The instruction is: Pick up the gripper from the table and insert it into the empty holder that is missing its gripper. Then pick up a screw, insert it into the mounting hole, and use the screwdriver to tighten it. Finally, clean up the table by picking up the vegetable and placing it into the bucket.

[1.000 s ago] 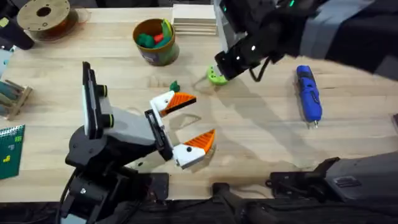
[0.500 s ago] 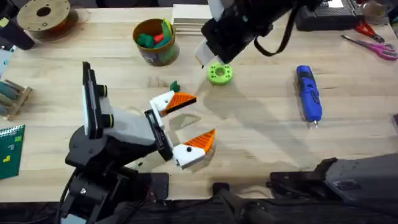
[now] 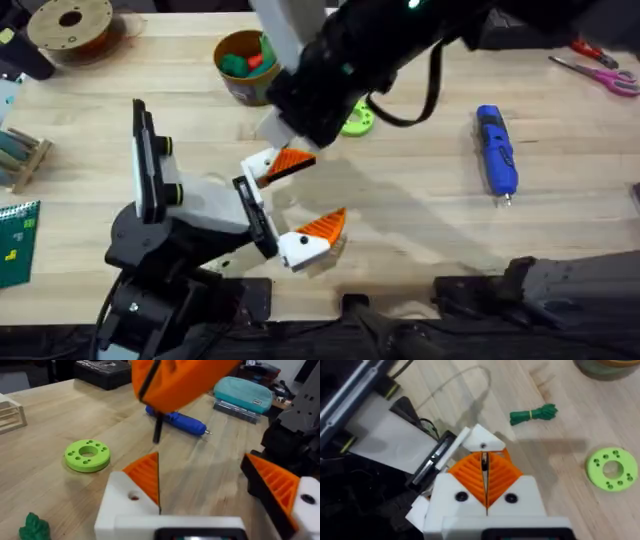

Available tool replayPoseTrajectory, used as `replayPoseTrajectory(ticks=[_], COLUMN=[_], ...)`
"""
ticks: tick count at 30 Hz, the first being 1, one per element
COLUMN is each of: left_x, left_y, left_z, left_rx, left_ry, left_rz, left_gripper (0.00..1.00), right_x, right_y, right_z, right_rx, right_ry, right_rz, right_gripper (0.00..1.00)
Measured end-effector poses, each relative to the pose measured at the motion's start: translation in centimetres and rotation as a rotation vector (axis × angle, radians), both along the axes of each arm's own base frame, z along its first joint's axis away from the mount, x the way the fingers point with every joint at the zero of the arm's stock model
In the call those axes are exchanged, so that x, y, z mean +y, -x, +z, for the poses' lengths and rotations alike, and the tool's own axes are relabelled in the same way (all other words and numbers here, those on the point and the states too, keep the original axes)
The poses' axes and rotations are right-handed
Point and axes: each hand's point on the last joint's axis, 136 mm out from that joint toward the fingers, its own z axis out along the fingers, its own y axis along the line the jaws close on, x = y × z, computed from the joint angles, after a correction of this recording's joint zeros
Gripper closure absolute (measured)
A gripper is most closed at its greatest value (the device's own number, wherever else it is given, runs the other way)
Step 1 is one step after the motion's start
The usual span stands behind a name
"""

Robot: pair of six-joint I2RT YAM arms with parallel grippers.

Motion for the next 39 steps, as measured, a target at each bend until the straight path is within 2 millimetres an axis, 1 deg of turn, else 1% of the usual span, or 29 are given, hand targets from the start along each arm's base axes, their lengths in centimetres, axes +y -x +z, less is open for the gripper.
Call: replayPoseTrajectory(ticks=[5,14,39], left_x=[0.0,0.0,0.0], left_y=[0.0,0.0,0.0], left_z=[0.0,0.0,0.0], left_rx=[0.000,0.000,0.002], left_ry=[0.000,0.000,0.001], left_rz=[0.000,0.000,-0.002], left_gripper=[0.014,0.014,0.014], right_x=[1.3,1.9,2.5], right_y=[0.9,0.5,0.2], right_z=[-0.9,-3.0,-3.9], right_rx=[0.008,0.040,0.050], right_ry=[0.011,0.055,0.069], right_rz=[0.036,0.039,0.040], right_gripper=[0.994,0.994,0.994])
